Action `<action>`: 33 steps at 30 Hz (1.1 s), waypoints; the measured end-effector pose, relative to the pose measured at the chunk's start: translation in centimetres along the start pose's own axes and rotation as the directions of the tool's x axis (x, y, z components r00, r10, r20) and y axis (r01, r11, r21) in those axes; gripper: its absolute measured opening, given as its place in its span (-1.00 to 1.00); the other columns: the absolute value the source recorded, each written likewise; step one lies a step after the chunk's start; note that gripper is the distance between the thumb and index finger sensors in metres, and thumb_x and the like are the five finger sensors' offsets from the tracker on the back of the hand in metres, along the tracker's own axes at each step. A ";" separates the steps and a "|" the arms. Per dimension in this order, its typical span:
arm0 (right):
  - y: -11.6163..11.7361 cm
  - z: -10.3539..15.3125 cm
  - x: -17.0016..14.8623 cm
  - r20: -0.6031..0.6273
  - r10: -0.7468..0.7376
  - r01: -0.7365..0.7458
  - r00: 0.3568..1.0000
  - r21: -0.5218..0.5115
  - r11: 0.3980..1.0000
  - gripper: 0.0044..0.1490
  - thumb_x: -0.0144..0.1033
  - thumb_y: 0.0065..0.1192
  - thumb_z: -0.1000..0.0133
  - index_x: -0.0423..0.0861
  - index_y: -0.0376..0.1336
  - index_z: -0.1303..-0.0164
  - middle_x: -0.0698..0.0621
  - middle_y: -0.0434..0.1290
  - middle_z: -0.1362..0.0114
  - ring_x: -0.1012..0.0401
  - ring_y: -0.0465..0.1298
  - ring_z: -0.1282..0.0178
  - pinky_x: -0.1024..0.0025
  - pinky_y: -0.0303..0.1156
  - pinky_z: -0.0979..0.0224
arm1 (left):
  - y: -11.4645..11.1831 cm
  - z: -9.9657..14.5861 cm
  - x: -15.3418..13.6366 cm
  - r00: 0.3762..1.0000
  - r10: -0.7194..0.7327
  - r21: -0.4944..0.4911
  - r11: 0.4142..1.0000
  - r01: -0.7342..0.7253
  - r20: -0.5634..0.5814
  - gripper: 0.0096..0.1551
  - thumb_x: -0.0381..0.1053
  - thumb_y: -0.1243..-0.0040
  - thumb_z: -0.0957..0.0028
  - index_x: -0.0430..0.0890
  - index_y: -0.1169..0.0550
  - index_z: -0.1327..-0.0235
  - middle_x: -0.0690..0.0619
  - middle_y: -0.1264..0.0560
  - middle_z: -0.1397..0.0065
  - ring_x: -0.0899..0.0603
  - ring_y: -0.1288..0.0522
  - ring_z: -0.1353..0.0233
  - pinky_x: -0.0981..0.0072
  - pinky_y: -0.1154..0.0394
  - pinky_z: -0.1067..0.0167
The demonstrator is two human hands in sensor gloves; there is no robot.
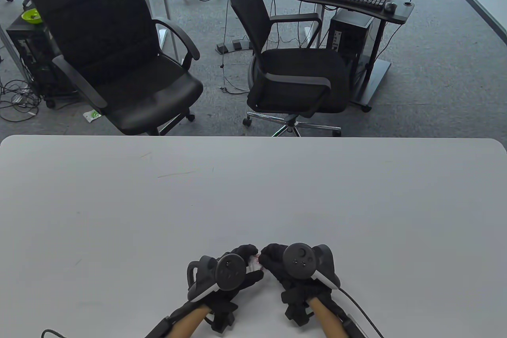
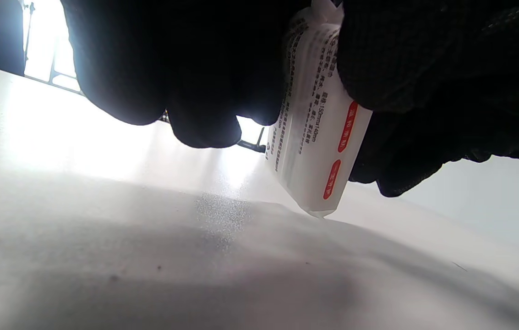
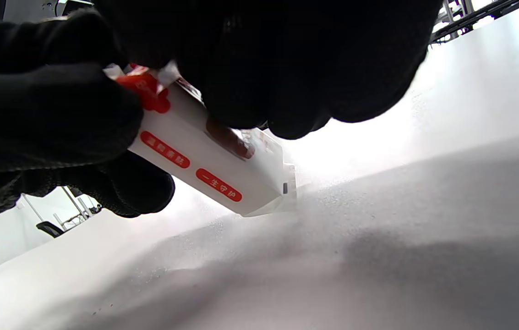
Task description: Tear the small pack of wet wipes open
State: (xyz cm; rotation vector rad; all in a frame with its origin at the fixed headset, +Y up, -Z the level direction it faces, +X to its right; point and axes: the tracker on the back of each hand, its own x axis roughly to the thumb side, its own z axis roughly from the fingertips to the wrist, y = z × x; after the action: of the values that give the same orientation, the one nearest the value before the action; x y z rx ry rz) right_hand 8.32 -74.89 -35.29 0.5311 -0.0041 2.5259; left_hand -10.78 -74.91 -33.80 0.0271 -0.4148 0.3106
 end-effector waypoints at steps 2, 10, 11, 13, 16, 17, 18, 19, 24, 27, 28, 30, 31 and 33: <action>-0.1 0.0 -0.2 -0.007 -0.015 0.015 1.000 0.001 1.000 -0.60 -0.14 0.10 -0.32 -0.08 0.30 -0.26 0.01 0.60 -0.21 -0.08 0.59 -0.21 0.00 0.56 -0.20 | 0.1 0.0 -0.1 1.000 -0.004 0.001 1.000 0.004 -0.001 -0.19 0.33 -0.27 0.05 0.04 -0.30 -0.41 -0.04 -0.53 -0.34 -0.16 -0.66 -0.24 -0.16 -0.55 -0.28; -0.4 0.0 -0.9 -0.022 -0.026 0.026 0.999 0.005 1.000 -0.60 -0.14 0.09 -0.33 -0.08 0.29 -0.26 0.01 0.59 -0.21 -0.09 0.59 -0.23 -0.01 0.55 -0.21 | 0.3 0.0 -0.2 1.000 -0.027 -0.005 1.000 0.027 -0.006 -0.19 0.34 -0.25 0.04 0.08 -0.30 -0.42 -0.06 -0.49 -0.40 -0.19 -0.63 -0.30 -0.21 -0.52 -0.32; -0.5 0.0 -1.1 -0.025 -0.027 0.027 0.999 0.003 1.000 -0.60 -0.14 0.09 -0.33 -0.08 0.29 -0.26 0.01 0.59 -0.21 -0.09 0.59 -0.23 -0.02 0.55 -0.21 | 0.3 0.1 -0.3 1.000 -0.028 -0.004 1.000 0.028 -0.006 -0.19 0.35 -0.25 0.04 0.08 -0.30 -0.43 -0.06 -0.49 -0.40 -0.20 -0.63 -0.31 -0.22 -0.51 -0.32; -0.6 0.1 -1.4 -0.035 -0.024 0.023 0.999 -0.006 1.000 -0.61 -0.15 0.09 -0.33 -0.08 0.29 -0.26 0.00 0.59 -0.21 -0.09 0.58 -0.23 -0.02 0.55 -0.22 | 0.4 0.1 -0.4 0.999 -0.030 -0.006 1.000 0.030 -0.016 -0.19 0.35 -0.25 0.04 0.09 -0.29 -0.43 -0.06 -0.48 -0.41 -0.20 -0.62 -0.31 -0.22 -0.51 -0.33; -0.9 0.2 -2.1 -0.057 -0.006 0.005 0.998 -0.025 1.000 -0.61 -0.15 0.08 -0.33 -0.08 0.29 -0.26 0.00 0.59 -0.21 -0.09 0.58 -0.24 -0.02 0.55 -0.22 | 0.4 0.2 -0.8 0.999 -0.032 -0.004 0.999 0.032 -0.035 -0.20 0.34 -0.25 0.03 0.09 -0.28 -0.43 -0.07 -0.47 -0.42 -0.21 -0.62 -0.32 -0.23 -0.50 -0.33; -1.2 0.3 -2.5 -0.071 0.002 -0.004 0.997 -0.036 0.999 -0.61 -0.15 0.08 -0.33 -0.08 0.29 -0.26 0.00 0.59 -0.22 -0.09 0.58 -0.23 -0.02 0.55 -0.22 | 0.5 0.2 -1.1 0.998 -0.038 -0.007 0.999 0.038 -0.043 -0.20 0.34 -0.25 0.03 0.10 -0.28 -0.44 -0.07 -0.47 -0.42 -0.21 -0.61 -0.33 -0.23 -0.50 -0.34; -1.3 0.3 -2.9 -0.079 0.001 -0.004 0.997 -0.039 0.999 -0.61 -0.15 0.08 -0.33 -0.08 0.29 -0.26 0.00 0.59 -0.22 -0.09 0.58 -0.23 -0.02 0.55 -0.22 | 0.5 0.3 -1.4 0.998 -0.038 -0.007 0.999 0.038 -0.052 -0.20 0.34 -0.25 0.03 0.11 -0.28 -0.44 -0.07 -0.47 -0.42 -0.21 -0.61 -0.33 -0.24 -0.50 -0.34; -1.4 0.3 -3.3 -0.083 -0.011 0.008 0.997 -0.036 0.999 -0.61 -0.15 0.07 -0.33 -0.08 0.29 -0.27 0.01 0.59 -0.22 -0.09 0.58 -0.24 -0.02 0.55 -0.22 | 0.5 0.3 -1.6 0.998 -0.033 -0.018 0.999 0.032 -0.055 -0.19 0.35 -0.24 0.03 0.11 -0.27 -0.45 -0.08 -0.46 -0.43 -0.22 -0.61 -0.34 -0.25 -0.49 -0.34; -1.4 0.3 -3.7 -0.085 -0.026 0.025 0.996 -0.013 1.000 -0.61 -0.15 0.08 -0.33 -0.07 0.29 -0.27 0.01 0.59 -0.22 -0.10 0.58 -0.24 -0.03 0.54 -0.23 | 0.4 0.1 -1.8 0.997 -0.050 -0.044 0.998 0.048 -0.059 -0.19 0.35 -0.24 0.04 0.13 -0.28 -0.45 -0.08 -0.45 -0.45 -0.23 -0.59 -0.36 -0.27 -0.47 -0.36; -1.4 0.3 -4.0 -0.091 -0.049 0.048 0.995 -0.013 0.999 -0.61 -0.15 0.08 -0.33 -0.07 0.29 -0.27 0.01 0.59 -0.22 -0.11 0.58 -0.24 -0.04 0.54 -0.23 | 0.5 0.1 -1.9 0.997 -0.043 -0.048 0.998 0.040 -0.061 -0.20 0.36 -0.24 0.04 0.13 -0.28 -0.45 -0.09 -0.45 -0.45 -0.24 -0.59 -0.37 -0.27 -0.47 -0.36; -1.4 0.3 -4.1 -0.091 -0.059 0.059 0.994 -0.012 0.998 -0.61 -0.15 0.08 -0.33 -0.07 0.29 -0.27 0.01 0.59 -0.22 -0.10 0.58 -0.24 -0.04 0.54 -0.23 | 0.5 0.1 -2.0 0.997 -0.042 -0.050 0.998 0.038 -0.064 -0.20 0.36 -0.23 0.03 0.14 -0.29 -0.45 -0.09 -0.45 -0.46 -0.24 -0.59 -0.37 -0.27 -0.47 -0.36; -1.4 0.3 -4.2 -0.093 -0.058 0.058 0.994 -0.006 0.998 -0.61 -0.15 0.07 -0.34 -0.07 0.29 -0.27 0.01 0.59 -0.22 -0.11 0.58 -0.24 -0.04 0.54 -0.23 | 0.5 0.1 -2.0 0.997 -0.038 -0.053 0.998 0.035 -0.067 -0.20 0.36 -0.23 0.04 0.14 -0.29 -0.45 -0.09 -0.45 -0.46 -0.24 -0.59 -0.37 -0.28 -0.47 -0.36; -1.4 0.3 -4.2 -0.093 -0.057 0.057 0.994 -0.003 0.998 -0.61 -0.14 0.07 -0.34 -0.06 0.29 -0.27 0.01 0.59 -0.22 -0.10 0.58 -0.25 -0.04 0.54 -0.23 | 0.5 0.1 -2.1 0.997 -0.036 -0.053 0.998 0.032 -0.069 -0.20 0.36 -0.23 0.04 0.14 -0.30 -0.45 -0.08 -0.45 -0.46 -0.24 -0.58 -0.37 -0.28 -0.47 -0.36; -1.3 0.3 -4.4 -0.091 -0.073 0.073 0.993 0.003 0.997 -0.61 -0.14 0.06 -0.34 -0.06 0.29 -0.27 0.00 0.60 -0.22 -0.11 0.58 -0.25 -0.04 0.54 -0.24 | 0.5 0.2 -2.2 0.997 -0.029 -0.054 0.998 0.026 -0.072 -0.20 0.36 -0.23 0.04 0.14 -0.30 -0.45 -0.08 -0.45 -0.45 -0.24 -0.59 -0.37 -0.28 -0.47 -0.36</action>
State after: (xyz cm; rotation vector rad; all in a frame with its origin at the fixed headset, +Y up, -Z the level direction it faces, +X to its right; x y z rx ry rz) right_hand 12.50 -76.08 -36.78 0.4108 0.0563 2.4769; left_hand -12.87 -75.06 -34.53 -0.0305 -0.3505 0.2724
